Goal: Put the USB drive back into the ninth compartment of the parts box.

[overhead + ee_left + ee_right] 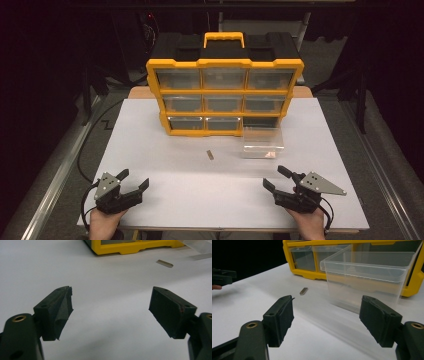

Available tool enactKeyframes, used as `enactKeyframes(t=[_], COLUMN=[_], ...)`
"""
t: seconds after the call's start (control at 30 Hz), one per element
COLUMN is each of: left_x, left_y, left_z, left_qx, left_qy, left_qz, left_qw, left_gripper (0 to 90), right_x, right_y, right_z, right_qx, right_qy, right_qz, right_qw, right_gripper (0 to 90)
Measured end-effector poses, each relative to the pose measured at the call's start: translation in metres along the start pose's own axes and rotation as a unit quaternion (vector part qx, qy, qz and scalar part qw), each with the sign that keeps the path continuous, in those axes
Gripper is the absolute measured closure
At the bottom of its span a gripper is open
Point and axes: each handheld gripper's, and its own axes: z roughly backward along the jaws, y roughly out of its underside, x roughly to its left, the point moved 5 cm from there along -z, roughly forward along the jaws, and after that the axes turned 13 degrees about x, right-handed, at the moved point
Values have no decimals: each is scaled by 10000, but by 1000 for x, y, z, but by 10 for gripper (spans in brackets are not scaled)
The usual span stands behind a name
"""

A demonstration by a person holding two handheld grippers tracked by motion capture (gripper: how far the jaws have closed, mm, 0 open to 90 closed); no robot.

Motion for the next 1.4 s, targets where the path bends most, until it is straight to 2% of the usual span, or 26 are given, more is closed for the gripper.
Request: enactKeyframes(t=[0.4,0.73,0.97,1.4], left_x=[0,0,0,0], left_y=[0,0,0,0], left_z=[-1,0,0,0], left_qx=[19,7,3,4], left_qy=[-7,-3,6,4], left_qz=[-2,9,19,19], left_qw=[10000,10000,10000,10000], left_gripper=[198,200,200,200], right_x=[10,21,30,46], right_y=[-4,-8,-14,-25], right_z=[-12,-28,-40,-61], right_qx=[48,166,188,276], right_qy=[-179,-329,-466,-554], right_qz=[89,270,257,409], right_qw=[9998,9990,9984,9972], right_gripper=[278,277,274,261])
